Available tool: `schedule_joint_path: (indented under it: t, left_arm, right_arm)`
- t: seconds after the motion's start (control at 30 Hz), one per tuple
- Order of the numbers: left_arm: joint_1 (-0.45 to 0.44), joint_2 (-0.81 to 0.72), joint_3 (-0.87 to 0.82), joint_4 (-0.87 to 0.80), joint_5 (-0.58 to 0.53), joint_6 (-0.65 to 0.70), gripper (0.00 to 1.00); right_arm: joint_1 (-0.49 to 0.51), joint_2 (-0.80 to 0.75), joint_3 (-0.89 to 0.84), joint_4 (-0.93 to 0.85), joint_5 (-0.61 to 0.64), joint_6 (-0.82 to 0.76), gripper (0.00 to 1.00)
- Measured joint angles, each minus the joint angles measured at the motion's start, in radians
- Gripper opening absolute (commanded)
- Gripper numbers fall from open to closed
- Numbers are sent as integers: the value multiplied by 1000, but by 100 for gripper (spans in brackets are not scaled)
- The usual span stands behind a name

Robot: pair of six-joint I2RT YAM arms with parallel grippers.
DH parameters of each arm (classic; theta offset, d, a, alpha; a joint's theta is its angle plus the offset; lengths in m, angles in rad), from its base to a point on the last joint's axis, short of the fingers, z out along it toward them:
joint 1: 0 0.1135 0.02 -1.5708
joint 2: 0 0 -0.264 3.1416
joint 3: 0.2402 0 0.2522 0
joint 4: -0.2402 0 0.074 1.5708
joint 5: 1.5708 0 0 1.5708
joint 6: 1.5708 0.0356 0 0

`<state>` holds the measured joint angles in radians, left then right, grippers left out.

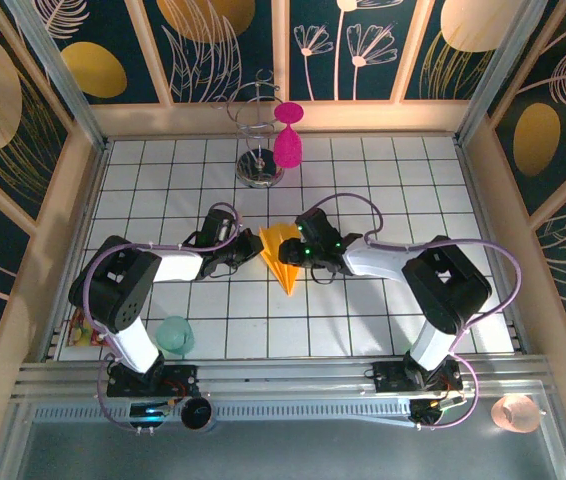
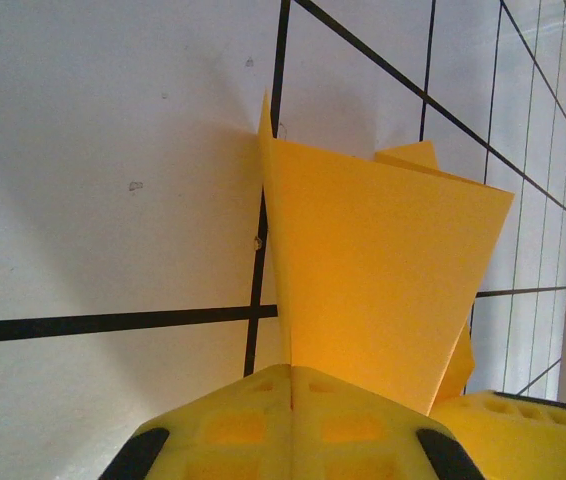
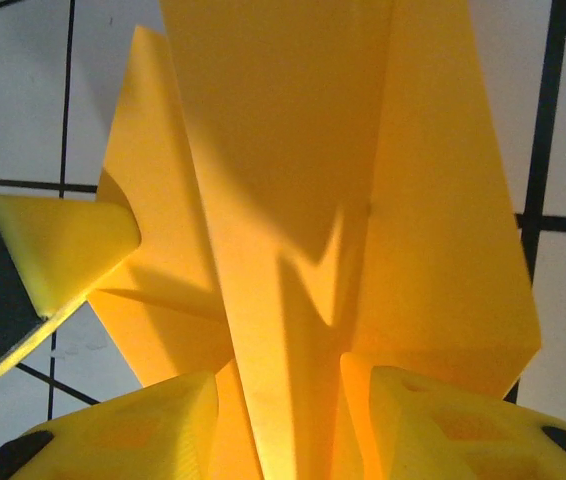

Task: Fold a paper plane with a square sheet of paper (pick it up from the middle)
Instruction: Move the paper plane to the top-center of the table.

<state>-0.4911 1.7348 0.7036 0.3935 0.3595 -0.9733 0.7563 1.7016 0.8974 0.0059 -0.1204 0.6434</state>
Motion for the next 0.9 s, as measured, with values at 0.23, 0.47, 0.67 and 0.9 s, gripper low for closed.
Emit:
schedule_joint_path:
  t: [0.23, 0.47, 0.67, 0.9]
  left_arm:
    - [0, 0, 0, 0, 2, 0, 0]
    - [0, 0, 0, 12, 19, 0, 0]
    - [0, 0, 0, 15, 27, 0, 0]
    - [0, 0, 0, 15, 27, 0, 0]
  right_arm:
    - [29, 28, 39, -44, 0, 10, 46]
    - [71, 83, 105, -102, 40, 1, 54]
    - [73, 111, 124, -137, 53, -4, 55]
    - [75, 109, 123, -137, 51, -15, 62]
